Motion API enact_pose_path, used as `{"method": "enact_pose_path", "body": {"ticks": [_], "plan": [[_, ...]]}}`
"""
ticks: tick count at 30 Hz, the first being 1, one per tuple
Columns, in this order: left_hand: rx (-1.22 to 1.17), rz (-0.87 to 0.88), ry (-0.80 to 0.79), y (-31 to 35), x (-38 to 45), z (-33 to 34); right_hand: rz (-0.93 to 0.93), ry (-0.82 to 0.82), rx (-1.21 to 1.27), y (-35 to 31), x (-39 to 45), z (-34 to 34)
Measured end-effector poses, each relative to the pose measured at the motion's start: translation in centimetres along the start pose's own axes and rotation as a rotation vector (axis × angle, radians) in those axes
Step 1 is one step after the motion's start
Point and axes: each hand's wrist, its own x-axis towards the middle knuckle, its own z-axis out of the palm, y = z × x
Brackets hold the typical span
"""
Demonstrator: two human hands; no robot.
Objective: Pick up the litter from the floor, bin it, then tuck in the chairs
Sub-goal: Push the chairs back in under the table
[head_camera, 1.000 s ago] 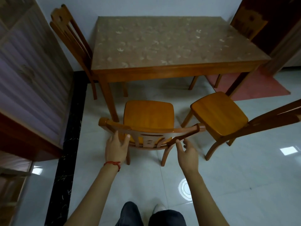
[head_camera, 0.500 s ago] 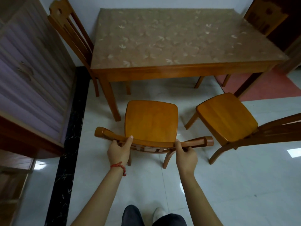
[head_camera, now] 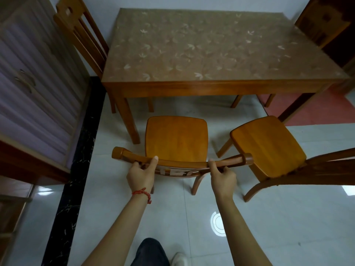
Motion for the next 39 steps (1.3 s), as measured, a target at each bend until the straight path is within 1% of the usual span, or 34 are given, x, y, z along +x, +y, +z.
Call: {"method": "enact_pose_path", "body": {"ticks": [6,17,18,20,26,34,39], "plan": [[-0.008,-0.001,0.036,2.1,2.1,2.8,-0.006,-0.006,0.026,-2.0,3.7,1.1],[-0.003,0.036,0.034,6.1,9.6,7.6,-0.012,0.002,0.041,-5.9,11.1,5.4],[-0.008,0.035,0.031,6.3,9.5,7.6,-0.014,-0.003,0.04,-6.2,11.1,5.4],[-0.006,0.006,0.014,7.6,12.5,9.9,-0.005,0.007,0.02,-7.5,14.6,6.9],[-0.008,0.001,0.029,9.2,14.3,11.5,-0.027,0.0,0.013,-9.1,17.1,7.5],[-0.04,-0.034,0.072,12.0,17.6,16.5,-0.069,-0.034,-0.028,-11.8,23.9,8.6],[-0.058,-0.052,0.115,13.9,19.6,19.7,-0.067,-0.103,-0.021,-13.6,28.1,9.3]]}}
